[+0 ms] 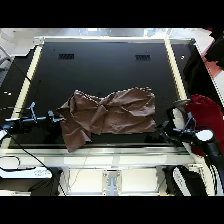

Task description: Fold the shirts.

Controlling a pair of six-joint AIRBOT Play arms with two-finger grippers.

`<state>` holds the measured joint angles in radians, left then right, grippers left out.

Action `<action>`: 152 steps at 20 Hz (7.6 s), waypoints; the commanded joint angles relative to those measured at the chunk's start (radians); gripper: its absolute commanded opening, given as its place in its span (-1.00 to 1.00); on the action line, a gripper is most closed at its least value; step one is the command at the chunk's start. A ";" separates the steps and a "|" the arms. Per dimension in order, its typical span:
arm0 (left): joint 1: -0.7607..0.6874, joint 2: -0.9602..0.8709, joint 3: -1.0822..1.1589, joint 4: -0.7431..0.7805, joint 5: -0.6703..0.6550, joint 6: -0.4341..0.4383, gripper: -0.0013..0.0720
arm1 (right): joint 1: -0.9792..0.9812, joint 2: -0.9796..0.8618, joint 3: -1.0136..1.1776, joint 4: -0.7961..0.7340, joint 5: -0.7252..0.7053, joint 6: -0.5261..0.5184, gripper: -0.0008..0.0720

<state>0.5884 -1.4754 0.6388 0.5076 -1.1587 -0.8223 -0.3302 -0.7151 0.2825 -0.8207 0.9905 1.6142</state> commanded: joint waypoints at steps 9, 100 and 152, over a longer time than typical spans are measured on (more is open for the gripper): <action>-0.001 0.000 0.001 -0.001 -0.028 0.000 -0.92 | 0.001 -0.329 -0.066 0.447 -0.232 -0.274 0.26; -0.473 0.040 0.455 0.895 0.102 -0.578 0.62 | 0.349 -1.051 1.202 -0.625 0.178 -0.181 -0.26; -0.472 1.104 -0.539 0.272 0.227 -0.933 -0.92 | 0.127 -0.323 0.672 -0.555 0.055 0.063 -0.25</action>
<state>0.1158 -0.4221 0.0990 0.7837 -0.9276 -1.7428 -0.1226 -1.1797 1.2198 -1.5311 1.2331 1.5669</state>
